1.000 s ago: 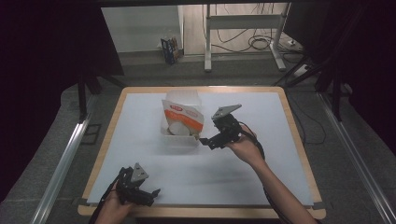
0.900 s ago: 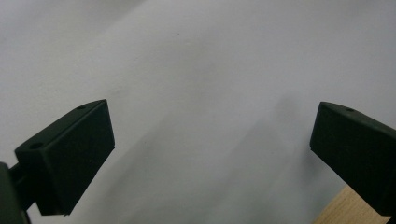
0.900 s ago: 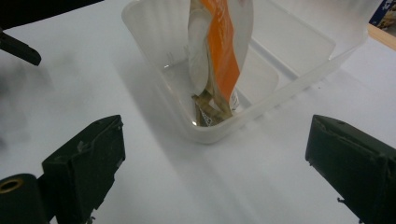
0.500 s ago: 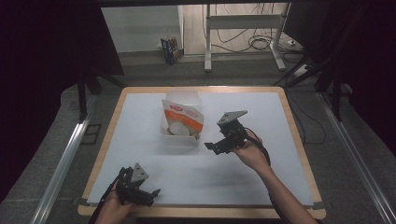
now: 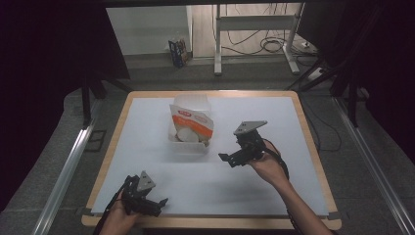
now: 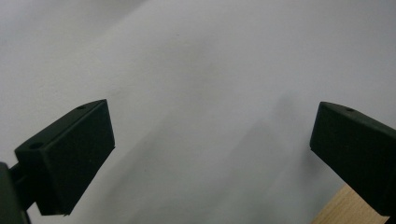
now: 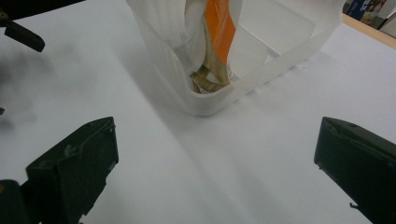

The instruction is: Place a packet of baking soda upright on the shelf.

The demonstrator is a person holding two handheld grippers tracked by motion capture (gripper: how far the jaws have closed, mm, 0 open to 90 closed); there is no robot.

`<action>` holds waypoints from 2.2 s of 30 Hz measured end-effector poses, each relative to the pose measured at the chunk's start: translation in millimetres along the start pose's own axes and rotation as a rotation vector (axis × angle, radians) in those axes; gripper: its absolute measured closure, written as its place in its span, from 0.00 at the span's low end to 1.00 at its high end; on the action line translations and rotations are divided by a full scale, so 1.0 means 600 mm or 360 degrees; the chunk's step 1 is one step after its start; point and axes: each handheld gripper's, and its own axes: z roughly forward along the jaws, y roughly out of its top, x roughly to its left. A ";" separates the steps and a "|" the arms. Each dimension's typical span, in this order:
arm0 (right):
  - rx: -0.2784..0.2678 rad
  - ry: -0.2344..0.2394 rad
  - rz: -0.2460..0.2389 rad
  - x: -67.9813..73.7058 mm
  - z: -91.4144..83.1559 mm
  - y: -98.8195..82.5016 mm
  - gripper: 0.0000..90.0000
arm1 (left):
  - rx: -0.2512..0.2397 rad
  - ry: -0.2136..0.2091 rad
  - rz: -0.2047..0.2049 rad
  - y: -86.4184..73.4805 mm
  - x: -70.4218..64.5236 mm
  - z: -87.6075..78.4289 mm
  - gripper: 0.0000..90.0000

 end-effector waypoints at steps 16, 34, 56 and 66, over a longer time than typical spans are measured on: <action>-0.0028 -0.0019 -0.0004 0.013 -0.031 -0.031 0.00 | 0.0006 0.0006 0.0007 0.001 -0.001 0.001 0.00; 0.0003 -0.0051 0.0035 0.023 -0.051 -0.083 0.00 | 0.0012 0.0011 0.0014 0.001 -0.003 0.001 0.00; 0.0015 -0.0188 0.0118 0.011 -0.100 -0.146 0.00 | 0.0020 0.0017 0.0020 0.002 -0.003 0.002 0.00; 0.0019 -0.0221 0.0143 0.013 -0.121 -0.165 0.00 | 0.0016 0.0018 0.0012 0.001 -0.004 0.003 0.00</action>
